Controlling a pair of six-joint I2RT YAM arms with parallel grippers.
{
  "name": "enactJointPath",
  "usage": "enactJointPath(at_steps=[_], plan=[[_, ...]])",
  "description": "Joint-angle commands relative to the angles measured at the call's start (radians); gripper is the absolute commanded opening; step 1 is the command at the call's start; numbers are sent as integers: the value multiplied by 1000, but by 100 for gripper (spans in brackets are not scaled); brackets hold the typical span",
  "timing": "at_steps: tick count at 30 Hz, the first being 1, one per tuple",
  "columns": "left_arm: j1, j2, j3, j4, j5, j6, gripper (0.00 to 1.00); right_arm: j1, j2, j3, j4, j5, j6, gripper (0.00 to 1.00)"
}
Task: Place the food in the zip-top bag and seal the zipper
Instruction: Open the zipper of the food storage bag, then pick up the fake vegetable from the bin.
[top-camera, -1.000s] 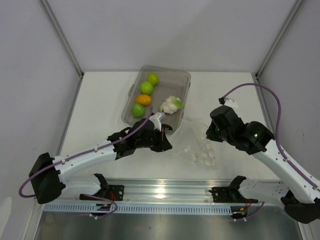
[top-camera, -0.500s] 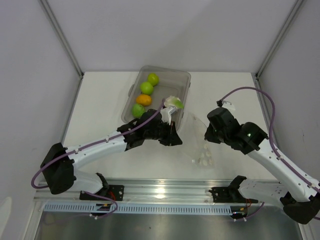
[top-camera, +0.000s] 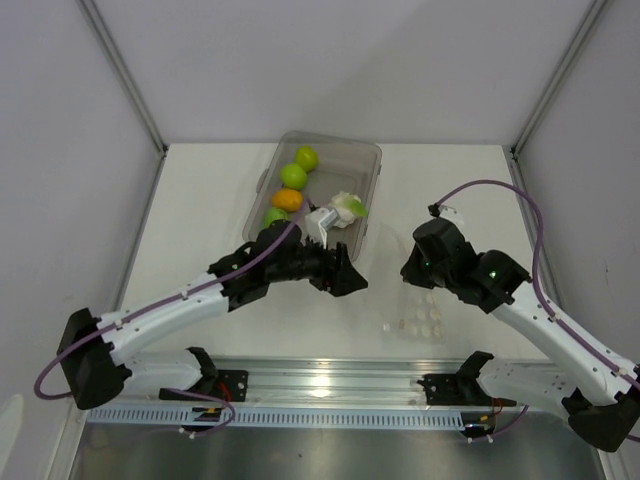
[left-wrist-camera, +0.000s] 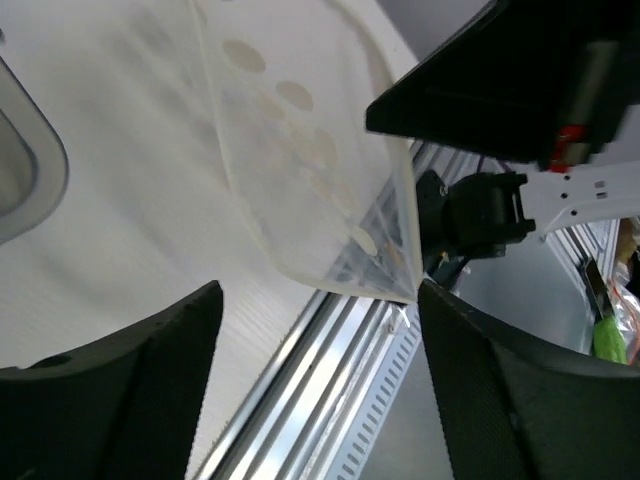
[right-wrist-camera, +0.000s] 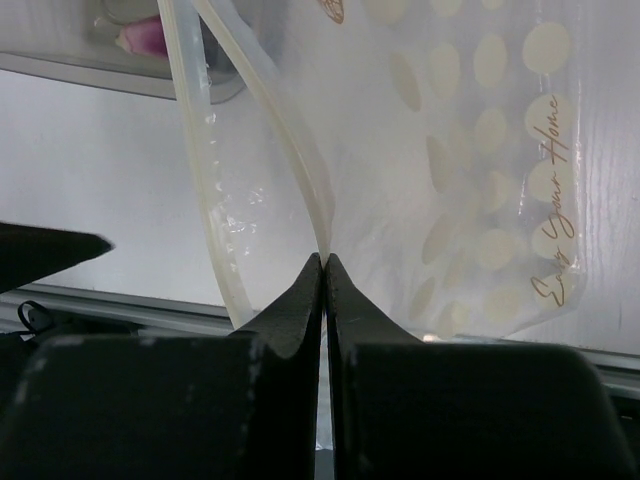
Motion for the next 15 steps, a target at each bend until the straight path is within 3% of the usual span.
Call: enactJointPath(at_steps=[1,2,3,9,15], plan=[[2,-114,12,7,-98,62,84,-3,-1,5,45,15,-19,0],[4,-131,15,-1,-122,68,97,-3,2,5,47,17,-24,0],[4,-168,16,-5,-148,76,100,-1,5,8,47,26,-32,0],[76,-201,97,-93,-245,83,100,-17,15,14,68,35,-50,0],[191,-27,263,-202,-185,128,99,-49,49,28,105,-11,-90,0]])
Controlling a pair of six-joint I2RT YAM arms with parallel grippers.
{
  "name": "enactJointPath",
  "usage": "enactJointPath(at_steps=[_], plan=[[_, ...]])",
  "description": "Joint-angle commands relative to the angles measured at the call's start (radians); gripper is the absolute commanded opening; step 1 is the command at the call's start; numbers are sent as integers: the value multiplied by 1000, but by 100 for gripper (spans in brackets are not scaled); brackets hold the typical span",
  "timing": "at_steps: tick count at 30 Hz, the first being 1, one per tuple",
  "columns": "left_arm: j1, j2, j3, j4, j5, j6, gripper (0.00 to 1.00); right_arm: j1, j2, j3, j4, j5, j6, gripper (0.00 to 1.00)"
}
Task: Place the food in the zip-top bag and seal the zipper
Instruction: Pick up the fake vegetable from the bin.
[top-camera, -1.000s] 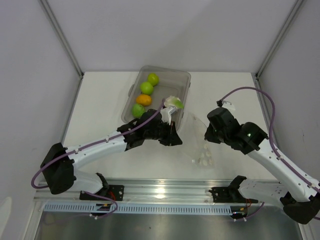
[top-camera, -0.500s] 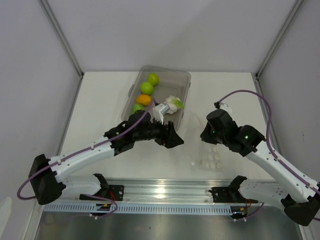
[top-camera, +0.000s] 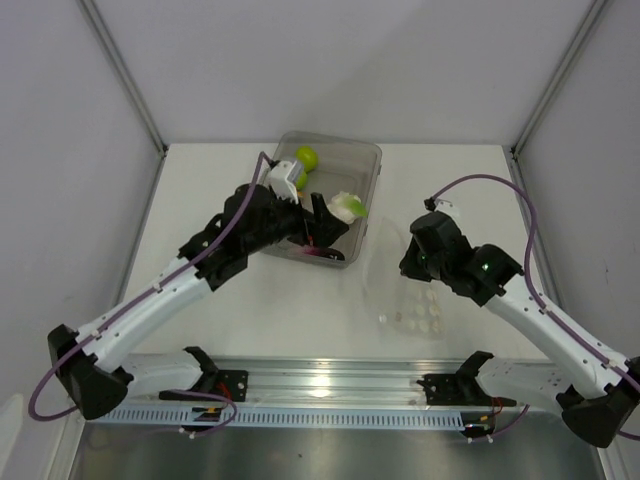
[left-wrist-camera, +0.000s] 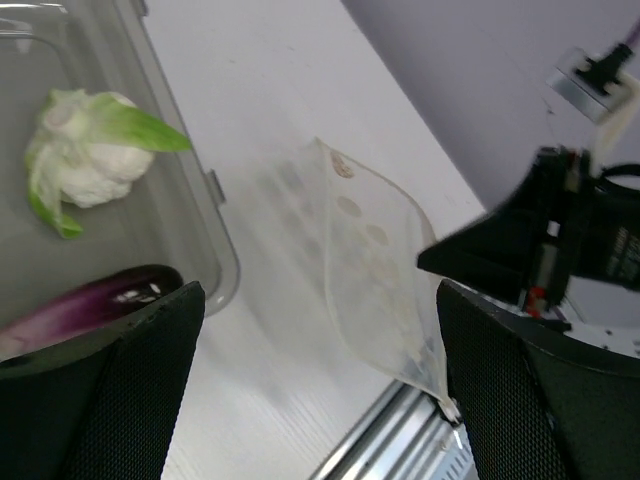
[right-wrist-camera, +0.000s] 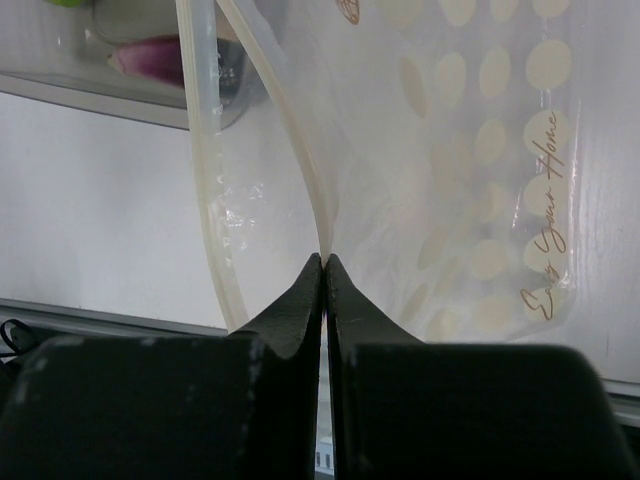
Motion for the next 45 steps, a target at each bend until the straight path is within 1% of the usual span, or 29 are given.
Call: enactJointPath(at_steps=[1,3,6,7,9,12,13,14,16,17,20,21,22,24,27,30,31,32,33,36,39,43,45], plan=[[67,99,87,-62,19,58,99,-24,18,32,52,-10,-37,0],[87,133,105,-36,62,88,100,-36,29,35,51,-24,-48,0],[112,205,133,30,73,156,99,-62,44,47,49,-41,-69,0],[119,257,151,59,80,197,100,-76,47,52,51,-44,-71,0],[131,320,222,59,108,225,99,-90,49,55,58,-62,-84,0],[154,418,282,88,148,286,97,-122,59,75,49,-73,-112,0],[168,432,283,111,168,305,96,-133,64,78,49,-84,-120,0],[176,442,279,172,183,334,95,-153,67,84,48,-94,-129,0],[199,463,256,242,223,354,94,-171,73,84,49,-111,-143,0],[211,471,245,309,235,348,95,-183,76,82,54,-119,-149,0],[248,518,260,363,280,300,98,-213,72,84,64,-141,-173,0],[253,552,286,354,275,299,99,-231,76,90,65,-145,-184,0],[253,575,306,328,242,293,100,-237,79,95,61,-148,-187,0],[253,610,378,271,232,294,99,-249,84,101,63,-154,-200,0],[250,612,323,319,188,325,99,-280,79,98,72,-180,-216,0],[251,604,265,363,168,447,100,-302,72,95,78,-199,-223,0],[251,600,245,394,165,517,99,-306,69,95,78,-205,-224,0],[251,583,199,403,160,553,100,-308,69,93,78,-211,-226,0],[253,578,196,400,159,581,100,-308,66,92,78,-213,-226,0],[270,598,231,327,171,605,99,-309,64,82,86,-228,-230,0],[270,635,289,224,130,662,99,-309,58,81,95,-242,-233,0],[270,655,305,185,84,786,99,-309,52,85,97,-251,-236,0],[270,664,328,149,114,831,99,-309,50,87,101,-251,-236,0]])
